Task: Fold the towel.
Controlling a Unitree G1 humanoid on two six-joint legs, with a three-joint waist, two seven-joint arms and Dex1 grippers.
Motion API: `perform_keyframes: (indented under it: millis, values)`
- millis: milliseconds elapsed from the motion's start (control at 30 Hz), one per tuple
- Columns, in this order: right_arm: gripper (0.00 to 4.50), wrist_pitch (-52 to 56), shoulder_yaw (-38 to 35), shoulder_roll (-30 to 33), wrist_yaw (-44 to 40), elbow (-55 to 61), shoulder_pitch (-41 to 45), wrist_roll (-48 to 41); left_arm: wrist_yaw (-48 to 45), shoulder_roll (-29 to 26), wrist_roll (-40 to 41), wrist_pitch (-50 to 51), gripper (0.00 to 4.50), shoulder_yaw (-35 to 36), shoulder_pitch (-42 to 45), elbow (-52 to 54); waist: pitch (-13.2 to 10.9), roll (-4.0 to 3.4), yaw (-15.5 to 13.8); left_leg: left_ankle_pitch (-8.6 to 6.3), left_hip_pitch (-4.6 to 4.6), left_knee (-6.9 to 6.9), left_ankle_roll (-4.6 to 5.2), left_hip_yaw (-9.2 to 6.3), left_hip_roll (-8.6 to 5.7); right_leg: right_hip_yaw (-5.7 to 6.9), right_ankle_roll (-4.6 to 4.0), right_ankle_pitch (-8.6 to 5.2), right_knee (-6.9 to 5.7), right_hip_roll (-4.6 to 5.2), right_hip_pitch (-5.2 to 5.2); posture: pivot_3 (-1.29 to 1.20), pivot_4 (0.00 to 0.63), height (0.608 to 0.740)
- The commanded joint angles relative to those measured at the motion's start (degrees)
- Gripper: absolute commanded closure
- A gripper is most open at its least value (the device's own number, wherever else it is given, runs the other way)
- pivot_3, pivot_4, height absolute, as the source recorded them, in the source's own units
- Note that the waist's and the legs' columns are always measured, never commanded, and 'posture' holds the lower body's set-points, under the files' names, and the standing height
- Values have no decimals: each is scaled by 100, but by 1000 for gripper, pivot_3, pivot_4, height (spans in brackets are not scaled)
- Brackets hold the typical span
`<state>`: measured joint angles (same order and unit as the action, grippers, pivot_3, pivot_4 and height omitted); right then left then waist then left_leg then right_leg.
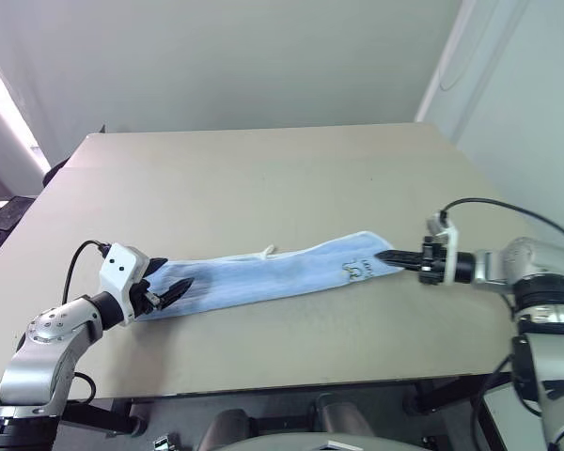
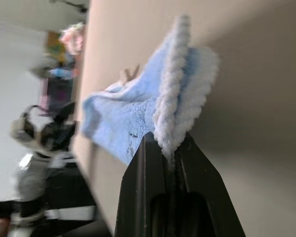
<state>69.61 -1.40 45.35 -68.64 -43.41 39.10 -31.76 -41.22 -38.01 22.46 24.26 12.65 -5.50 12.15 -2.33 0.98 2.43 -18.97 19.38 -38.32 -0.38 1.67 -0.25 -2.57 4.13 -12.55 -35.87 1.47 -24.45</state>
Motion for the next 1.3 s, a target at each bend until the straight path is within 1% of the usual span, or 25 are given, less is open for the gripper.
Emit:
perform_keyframes:
  millis: [33, 133, 200, 233, 333, 467, 567, 633, 700, 733, 833, 933, 1200, 1233, 1267, 1300]
  values:
    - [4467, -1198, 362, 549, -612, 89, -70, 604, 44, 6, 74, 19, 596, 149, 106, 68, 0, 0, 4, 0, 0, 0, 0, 0, 0, 1, 1, -1, 1, -1, 1, 0, 0, 740]
    - [4467, -2021, 256, 759, -641, -67, 201, 882, 72, 20, 5, 2, 596, 66, 119, 20, -5, -9, 25, 0, -2, 0, 0, 4, 0, -1, 2, -1, 0, -1, 1, 0, 0, 740]
    - [4467, -2373, 180, 765, -778, 333, 216, 882, 74, 50, 31, 29, 596, 52, 133, 10, -7, -12, 43, 0, -1, 1, 0, 11, 1, -10, 2, -1, -5, -5, 1, 0, 0, 740]
    - [4467, -2384, 183, 729, -824, 619, 192, 843, 73, 58, 24, 36, 596, 36, 138, 7, -7, -12, 52, 0, -1, 1, 0, 11, 1, -11, 3, -1, -9, -7, 2, 0, 0, 740]
    - [4467, -2201, 267, 550, -953, 2124, -139, 534, 52, 57, -13, 59, 596, -26, 132, 25, -9, -16, 60, 0, -2, 1, 0, 8, 7, -13, 18, -10, -19, -16, 4, 0, 0, 740]
    - [4467, -1586, 349, 212, -818, 3546, -421, 60, 27, 31, -3, 97, 596, -31, 91, 101, -7, -13, 16, 0, -3, 2, 0, -1, 20, -12, 18, -8, -21, -32, 4, 0, 0, 740]
    - [4467, -1255, 402, -181, -669, 4195, -553, -297, 11, -20, -35, 173, 596, -39, 51, 111, -7, -12, -5, 0, -5, 1, 0, -5, 21, -8, 16, -7, -17, -30, -1, 0, 0, 740]
    - [4467, -1229, 613, -410, -596, 4496, -636, -352, -11, -43, -60, 187, 596, -57, 40, 115, -7, -11, -11, 0, -4, 0, 0, -5, 18, -6, -2, 4, -14, -24, -5, 0, 0, 740]
    - [4467, -1219, 815, -694, -471, 4591, -662, -355, -11, -35, -74, 187, 596, -70, 68, 104, -7, -10, -9, 0, -3, 0, 0, -6, 9, 0, -2, 4, -13, -9, -5, 0, 0, 740]
    - [4467, -1250, 864, -923, -288, 4505, -626, -313, -6, -25, -69, 190, 596, -68, 85, 100, -7, -10, -7, 0, -3, 0, 0, -5, 6, 0, -2, 3, -12, -4, -5, 0, 0, 740]
    - [4467, -1342, 1042, -1384, -65, 4362, -563, -255, 2, -28, -98, 178, 596, -85, 95, 101, -5, -7, 3, 0, -2, -1, 0, -3, 3, -1, -3, 3, -10, 1, -4, 0, 0, 740]
    - [4467, -1610, 1143, -1846, 385, 4149, -578, -41, -4, -46, -80, 202, 596, -71, 14, 198, -5, -6, 2, 0, -1, -1, 0, -4, 3, 0, -2, 4, -11, 2, -5, 0, 0, 740]
    - [4467, -1935, 1930, -2185, 426, 3781, -560, 441, 15, -117, -62, 206, 596, 37, -275, 388, -5, -6, 5, 0, -2, 0, -1, -6, 3, 2, -3, 4, -13, 6, -7, 0, 0, 740]
    - [3956, -1977, 1990, -2245, 446, 3690, -518, 505, 24, -120, -55, 214, 596, 49, -281, 402, -4, -5, 6, 0, -3, 0, -1, -6, 3, 2, -3, 4, -14, 5, -6, 0, 0, 740]
    - [3721, -2021, 2007, -2297, 466, 3601, -473, 554, 33, -122, -54, 218, 596, 54, -279, 405, -5, -5, 7, 0, -3, 0, -1, -6, 4, 2, -4, 4, -15, 5, -6, 0, 0, 740]
    - [3396, -2029, 2001, -2333, 464, 3542, -434, 568, 39, -122, -50, 220, 596, 63, -288, 412, -5, -6, 9, 0, -3, -1, -1, -6, 4, 2, -4, 4, -15, 4, -6, 0, 0, 740]
